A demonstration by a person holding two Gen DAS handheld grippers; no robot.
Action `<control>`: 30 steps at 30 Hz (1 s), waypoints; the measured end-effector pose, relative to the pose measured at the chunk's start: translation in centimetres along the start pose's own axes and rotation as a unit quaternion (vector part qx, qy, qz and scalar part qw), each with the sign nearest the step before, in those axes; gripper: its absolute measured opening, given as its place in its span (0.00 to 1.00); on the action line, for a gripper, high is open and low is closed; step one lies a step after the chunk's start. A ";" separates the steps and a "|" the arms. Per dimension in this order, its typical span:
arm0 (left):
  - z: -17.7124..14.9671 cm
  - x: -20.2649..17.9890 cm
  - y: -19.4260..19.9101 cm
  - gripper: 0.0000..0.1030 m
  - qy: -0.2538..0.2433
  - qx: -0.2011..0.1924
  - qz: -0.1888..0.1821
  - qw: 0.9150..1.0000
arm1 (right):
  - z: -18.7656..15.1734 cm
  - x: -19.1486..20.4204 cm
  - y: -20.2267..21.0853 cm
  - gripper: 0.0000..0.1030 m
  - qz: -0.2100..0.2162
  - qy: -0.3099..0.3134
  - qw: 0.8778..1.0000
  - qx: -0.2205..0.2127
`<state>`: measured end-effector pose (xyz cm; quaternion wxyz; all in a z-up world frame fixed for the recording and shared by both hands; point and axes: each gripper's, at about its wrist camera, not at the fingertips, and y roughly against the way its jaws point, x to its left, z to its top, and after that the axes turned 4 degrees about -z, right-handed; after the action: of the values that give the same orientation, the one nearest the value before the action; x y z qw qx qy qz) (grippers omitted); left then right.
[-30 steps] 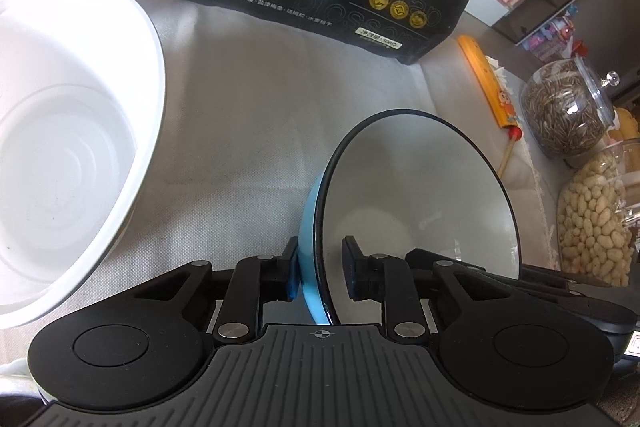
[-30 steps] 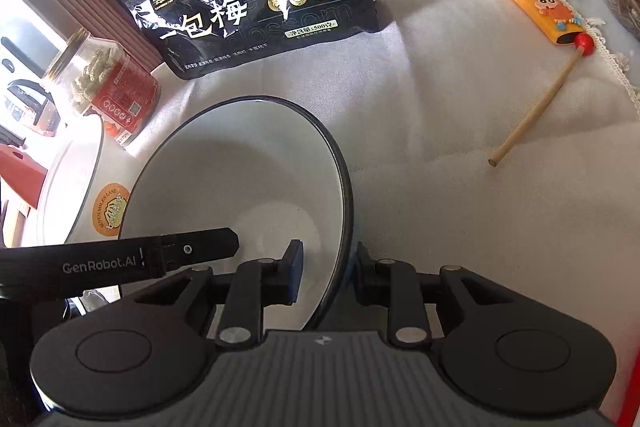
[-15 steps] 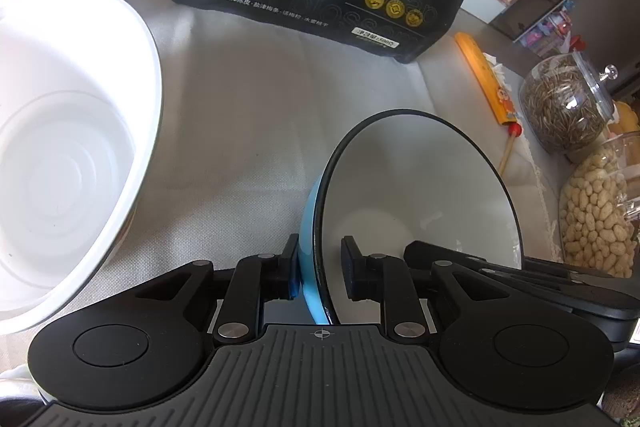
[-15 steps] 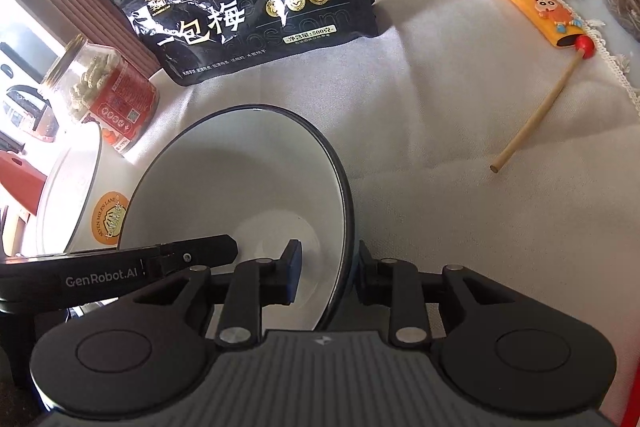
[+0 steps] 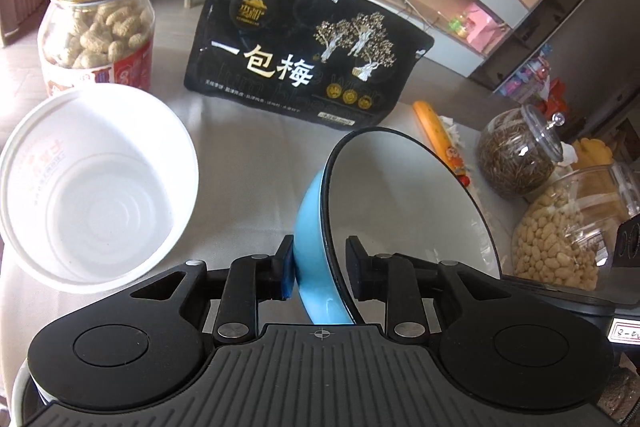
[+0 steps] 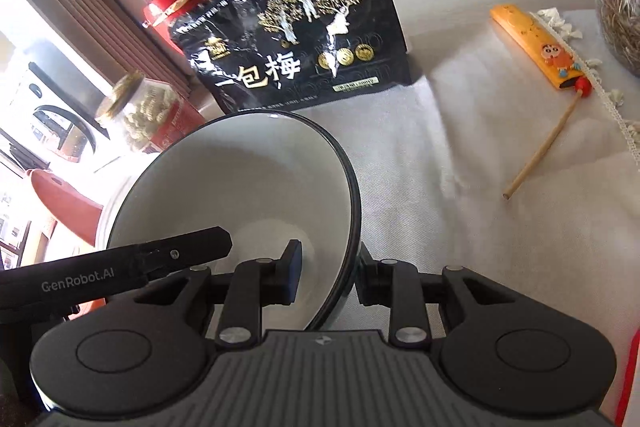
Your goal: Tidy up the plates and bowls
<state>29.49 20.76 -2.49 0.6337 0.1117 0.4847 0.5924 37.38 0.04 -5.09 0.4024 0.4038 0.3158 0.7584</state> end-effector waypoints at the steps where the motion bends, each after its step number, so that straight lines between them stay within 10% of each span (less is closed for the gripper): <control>1: -0.3 -0.4 0.9 0.31 -0.002 -0.005 -0.004 1.000 | -0.1 0.2 0.7 0.27 0.004 0.003 1.000 -0.004; 13: -8.1 -3.8 3.3 0.33 -0.006 0.042 -0.049 0.998 | -7.1 -1.3 7.9 0.27 -0.019 0.019 0.999 -0.038; 30: -12.4 -2.2 2.4 0.31 0.012 0.061 -0.023 0.998 | -11.9 -3.5 6.6 0.27 -0.041 0.016 0.999 -0.017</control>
<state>19.07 14.22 -5.98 0.6338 0.1316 0.5296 0.5481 25.95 -7.96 -6.62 0.4352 0.3714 0.3257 0.7527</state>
